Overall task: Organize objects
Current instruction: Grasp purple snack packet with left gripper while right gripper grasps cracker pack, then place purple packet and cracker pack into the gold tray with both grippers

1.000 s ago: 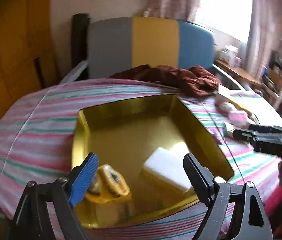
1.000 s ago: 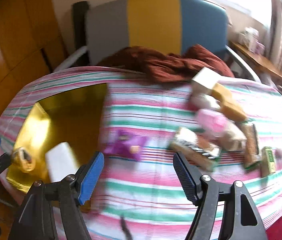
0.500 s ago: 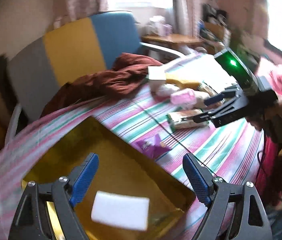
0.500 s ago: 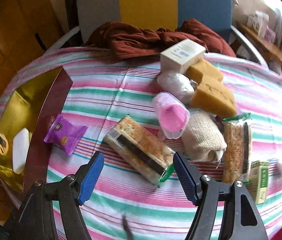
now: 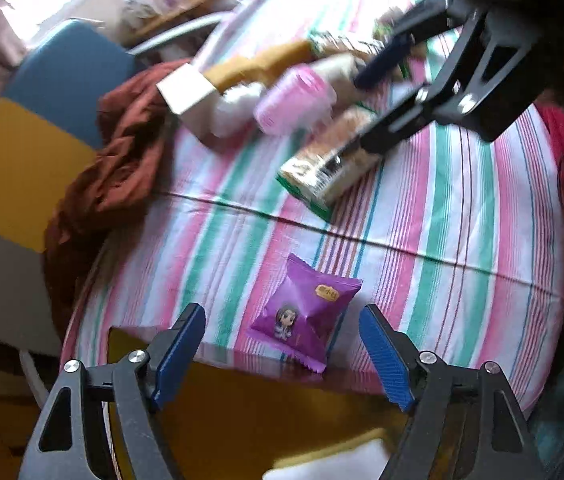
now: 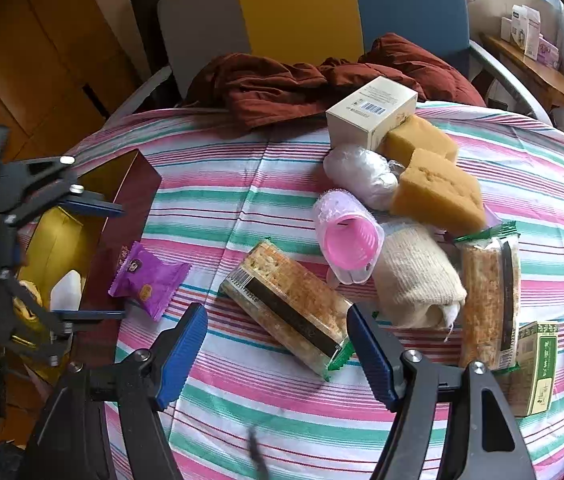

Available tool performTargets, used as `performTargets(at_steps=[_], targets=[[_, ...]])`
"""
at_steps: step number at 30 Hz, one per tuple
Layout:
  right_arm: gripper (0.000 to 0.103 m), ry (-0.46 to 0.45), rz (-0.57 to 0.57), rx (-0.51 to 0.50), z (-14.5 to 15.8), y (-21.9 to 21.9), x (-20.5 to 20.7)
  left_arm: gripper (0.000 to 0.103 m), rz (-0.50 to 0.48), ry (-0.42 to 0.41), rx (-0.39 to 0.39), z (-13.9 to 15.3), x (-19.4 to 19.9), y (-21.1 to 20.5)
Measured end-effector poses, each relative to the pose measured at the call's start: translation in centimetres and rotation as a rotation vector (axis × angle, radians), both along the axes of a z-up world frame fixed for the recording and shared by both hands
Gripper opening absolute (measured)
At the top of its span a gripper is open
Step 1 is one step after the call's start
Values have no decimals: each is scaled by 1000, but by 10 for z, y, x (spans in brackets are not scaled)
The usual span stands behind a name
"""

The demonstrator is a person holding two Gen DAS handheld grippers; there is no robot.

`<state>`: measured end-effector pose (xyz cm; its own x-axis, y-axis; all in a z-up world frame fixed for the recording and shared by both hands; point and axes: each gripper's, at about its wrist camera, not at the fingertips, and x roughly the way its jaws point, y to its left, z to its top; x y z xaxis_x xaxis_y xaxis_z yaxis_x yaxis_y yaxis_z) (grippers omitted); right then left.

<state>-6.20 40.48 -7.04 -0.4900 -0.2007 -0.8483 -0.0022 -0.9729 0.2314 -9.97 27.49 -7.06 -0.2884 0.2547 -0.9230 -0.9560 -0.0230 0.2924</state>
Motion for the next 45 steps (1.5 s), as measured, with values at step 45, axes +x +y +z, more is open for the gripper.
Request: performTargets(at_steps=[45], targets=[[49, -115, 181, 219, -43, -35, -26, 39, 615, -281, 578, 60, 55, -133]])
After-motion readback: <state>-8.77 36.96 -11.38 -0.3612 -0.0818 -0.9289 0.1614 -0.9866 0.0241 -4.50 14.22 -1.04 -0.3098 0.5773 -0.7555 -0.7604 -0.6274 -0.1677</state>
